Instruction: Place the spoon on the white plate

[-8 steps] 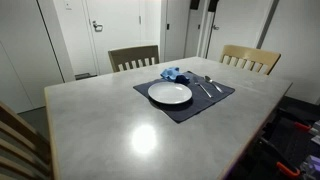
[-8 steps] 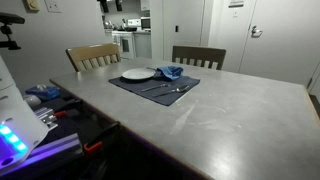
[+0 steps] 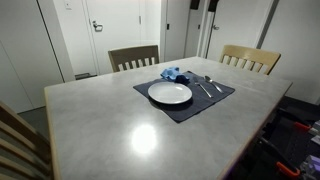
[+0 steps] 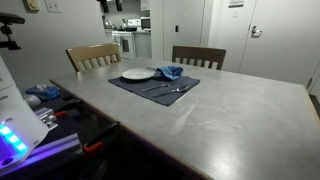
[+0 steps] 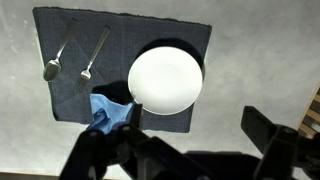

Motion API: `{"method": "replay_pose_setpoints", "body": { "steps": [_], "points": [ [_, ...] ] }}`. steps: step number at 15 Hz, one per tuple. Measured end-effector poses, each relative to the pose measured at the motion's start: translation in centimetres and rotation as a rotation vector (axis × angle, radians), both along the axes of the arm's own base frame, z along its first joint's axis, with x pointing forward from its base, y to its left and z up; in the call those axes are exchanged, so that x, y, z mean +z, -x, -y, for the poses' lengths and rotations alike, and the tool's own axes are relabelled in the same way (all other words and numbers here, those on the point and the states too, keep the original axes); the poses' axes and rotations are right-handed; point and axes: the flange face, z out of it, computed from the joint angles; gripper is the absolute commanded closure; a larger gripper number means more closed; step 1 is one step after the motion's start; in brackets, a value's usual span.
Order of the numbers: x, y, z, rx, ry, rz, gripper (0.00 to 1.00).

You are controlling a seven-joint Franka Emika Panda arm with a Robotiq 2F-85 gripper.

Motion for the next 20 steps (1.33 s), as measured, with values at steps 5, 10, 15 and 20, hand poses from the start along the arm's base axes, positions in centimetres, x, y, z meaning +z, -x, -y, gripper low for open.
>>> {"method": "replay_pose_setpoints", "body": {
  "steps": [5,10,15,20],
  "points": [
    [0.0,-0.5,1.4,-0.03,-0.01,-0.002,0.0],
    [-0.5,-1.5,4.8,-0.1,-0.036,-0.016,0.0],
    [-2.1,-3.2,7.7,-0.128,-0.076,-0.005,0.0],
    [-7.0,-5.8,11.3,-0.213,-0.093,-0.026,0.0]
  ]
}}
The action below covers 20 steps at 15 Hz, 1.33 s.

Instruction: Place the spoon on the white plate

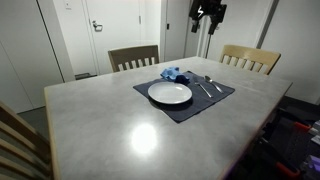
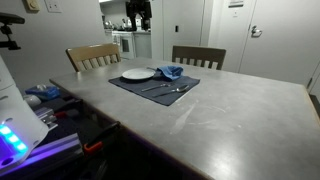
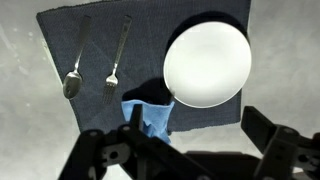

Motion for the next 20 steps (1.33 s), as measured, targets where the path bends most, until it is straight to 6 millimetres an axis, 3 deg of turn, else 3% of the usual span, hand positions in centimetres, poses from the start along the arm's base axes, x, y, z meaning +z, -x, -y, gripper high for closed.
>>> {"method": "replay_pose_setpoints", "body": {
  "steps": [4,13,20],
  "points": [
    [-3.3,-1.4,2.3,-0.015,-0.045,-0.039,0.0],
    [-4.1,-1.9,3.1,-0.083,-0.05,-0.045,0.0],
    [-11.4,-3.1,9.6,-0.38,-0.056,-0.04,0.0]
  ]
}}
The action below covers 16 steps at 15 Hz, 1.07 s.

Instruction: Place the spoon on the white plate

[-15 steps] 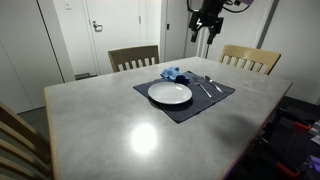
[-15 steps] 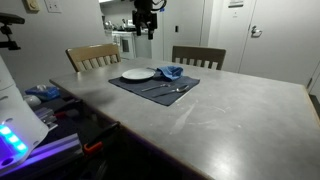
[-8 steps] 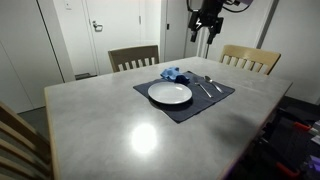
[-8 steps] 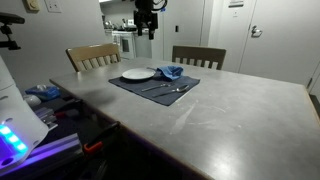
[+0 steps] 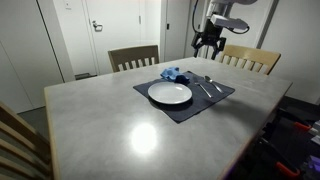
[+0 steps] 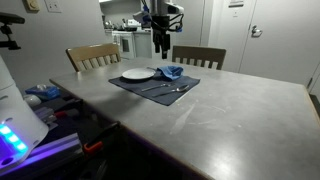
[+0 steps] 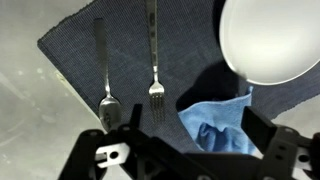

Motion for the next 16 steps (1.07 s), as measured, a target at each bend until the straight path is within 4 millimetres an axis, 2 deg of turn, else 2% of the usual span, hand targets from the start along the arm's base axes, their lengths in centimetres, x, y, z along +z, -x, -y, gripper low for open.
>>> {"method": "replay_pose_setpoints", "body": {
  "steps": [2,7,9,16],
  "points": [
    [-1.9,0.0,1.5,-0.042,0.008,-0.016,0.0],
    [-1.3,-0.2,1.0,-0.031,0.007,-0.004,0.0],
    [-1.6,-0.1,1.0,-0.036,0.015,-0.013,0.0],
    [-7.0,0.2,2.3,-0.14,0.063,-0.123,0.0]
  ]
}}
